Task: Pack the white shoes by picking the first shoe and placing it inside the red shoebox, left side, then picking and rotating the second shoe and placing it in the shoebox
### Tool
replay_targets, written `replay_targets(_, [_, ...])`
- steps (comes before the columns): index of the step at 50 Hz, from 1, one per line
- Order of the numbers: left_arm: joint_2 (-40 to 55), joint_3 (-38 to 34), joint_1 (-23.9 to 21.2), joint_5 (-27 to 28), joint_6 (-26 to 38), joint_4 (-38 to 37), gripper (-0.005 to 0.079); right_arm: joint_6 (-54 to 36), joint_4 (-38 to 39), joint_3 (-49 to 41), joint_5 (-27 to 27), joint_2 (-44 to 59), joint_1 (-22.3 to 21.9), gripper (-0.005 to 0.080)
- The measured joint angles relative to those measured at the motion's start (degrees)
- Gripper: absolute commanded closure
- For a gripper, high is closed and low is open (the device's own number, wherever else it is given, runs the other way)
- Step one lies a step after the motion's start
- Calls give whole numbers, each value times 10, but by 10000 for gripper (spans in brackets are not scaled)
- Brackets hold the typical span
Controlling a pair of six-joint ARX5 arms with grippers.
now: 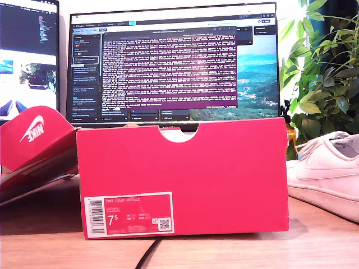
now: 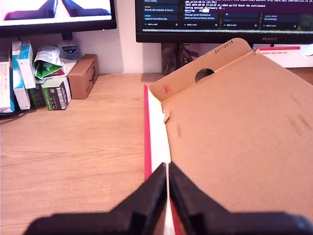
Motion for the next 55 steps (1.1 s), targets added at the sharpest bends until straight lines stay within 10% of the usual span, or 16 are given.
replay_targets(41, [0,0,0,2,0,0,762,0,3,0,0,0,0,763])
replay_targets(55, [0,0,0,63,-7,87,762,118,142,0,-15,0,0,763])
